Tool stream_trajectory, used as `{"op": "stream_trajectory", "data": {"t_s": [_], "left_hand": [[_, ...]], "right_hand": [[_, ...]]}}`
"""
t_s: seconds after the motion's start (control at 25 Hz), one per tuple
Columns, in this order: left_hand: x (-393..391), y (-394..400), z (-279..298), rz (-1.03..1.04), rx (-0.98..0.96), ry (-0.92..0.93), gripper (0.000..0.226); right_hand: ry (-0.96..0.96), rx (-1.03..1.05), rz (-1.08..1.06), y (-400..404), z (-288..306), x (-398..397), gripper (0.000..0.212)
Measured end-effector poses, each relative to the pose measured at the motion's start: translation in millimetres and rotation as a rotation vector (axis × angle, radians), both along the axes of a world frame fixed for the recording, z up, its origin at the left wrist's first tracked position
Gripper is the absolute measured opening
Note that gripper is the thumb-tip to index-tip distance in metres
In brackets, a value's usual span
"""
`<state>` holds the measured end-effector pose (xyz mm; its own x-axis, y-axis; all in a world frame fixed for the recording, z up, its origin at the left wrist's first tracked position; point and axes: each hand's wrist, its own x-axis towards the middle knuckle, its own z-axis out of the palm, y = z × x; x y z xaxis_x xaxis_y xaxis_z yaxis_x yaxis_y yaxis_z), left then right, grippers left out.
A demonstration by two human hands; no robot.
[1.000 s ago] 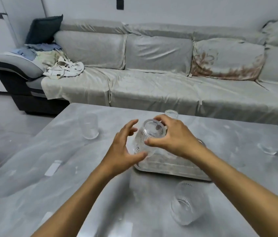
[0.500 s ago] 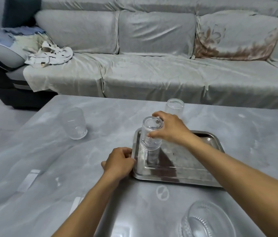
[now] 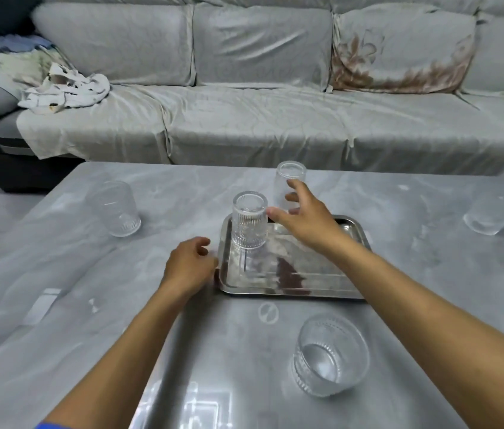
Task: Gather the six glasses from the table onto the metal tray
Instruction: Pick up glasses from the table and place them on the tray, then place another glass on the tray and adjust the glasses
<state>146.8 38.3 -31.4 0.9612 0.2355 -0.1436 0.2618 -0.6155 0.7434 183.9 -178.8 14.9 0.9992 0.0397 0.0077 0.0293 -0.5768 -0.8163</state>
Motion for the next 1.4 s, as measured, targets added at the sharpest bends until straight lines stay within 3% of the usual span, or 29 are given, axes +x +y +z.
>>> {"op": "stream_trajectory", "data": {"t_s": [0.08,0.16,0.2,0.28,0.36,0.48,0.6,0.72,0.8,0.88,0.96,1.04,1.12,1.2,1.28,1.4], "left_hand": [[-23,-10,24,0.017,0.092,-0.217,0.032],[-54,-24,45,-0.18,-0.077,-0.372,0.022],[-72,-33,52,-0.403,-0.147,-0.361,0.029],[-108,-58,52,-0.857,-0.069,-0.201,0.077],[-132,-82,35,-1.042,0.088,-0.178,0.103],[-142,-100,28,-0.894,0.016,-0.25,0.097],[-142,-98,34,-0.971,0.032,-0.448,0.077],[-140,-100,41,-1.07,0.25,-0.705,0.063],[-134,-98,49,-1.074,0.416,-0.798,0.068],[-124,-90,55,-1.118,0.465,-0.718,0.086],[-109,-80,60,-1.171,0.262,-0.538,0.099],[-90,-73,59,-0.964,-0.073,-0.53,0.085],[-61,-64,48,-0.424,-0.287,-0.549,0.055],[-29,-53,28,0.027,-0.101,-0.329,0.042],[-12,-42,3,0.102,0.106,-0.072,0.05],[2,-31,-20,0.082,0.055,0.089,0.042]], "right_hand": [[0.048,0.174,-0.121,-32,0,-40,0.048],[0.167,0.296,-0.237,-60,-9,-82,0.026],[0.237,0.287,-0.27,-72,-15,-102,0.025],[0.41,0.161,-0.253,-90,-26,-134,0.033],[0.593,0.107,-0.151,-93,-30,-157,0.045],[0.737,0.127,-0.006,-83,-29,-174,0.063],[0.823,0.429,-0.019,-73,-30,-182,0.078],[0.752,0.789,0.001,-69,-32,-172,0.063],[0.748,0.918,0.089,-66,-27,-163,0.054],[0.7,0.936,0.146,-62,-24,-147,0.047],[0.567,0.92,0.087,-54,-21,-125,0.041],[0.385,0.923,-0.067,-47,-18,-96,0.041],[0.187,0.826,-0.233,-44,-16,-69,0.038],[0.011,0.677,-0.357,-39,-23,-47,0.032],[-0.117,0.485,-0.401,-33,-35,-31,0.042],[-0.172,0.201,-0.373,-24,-58,-12,0.067]]}}
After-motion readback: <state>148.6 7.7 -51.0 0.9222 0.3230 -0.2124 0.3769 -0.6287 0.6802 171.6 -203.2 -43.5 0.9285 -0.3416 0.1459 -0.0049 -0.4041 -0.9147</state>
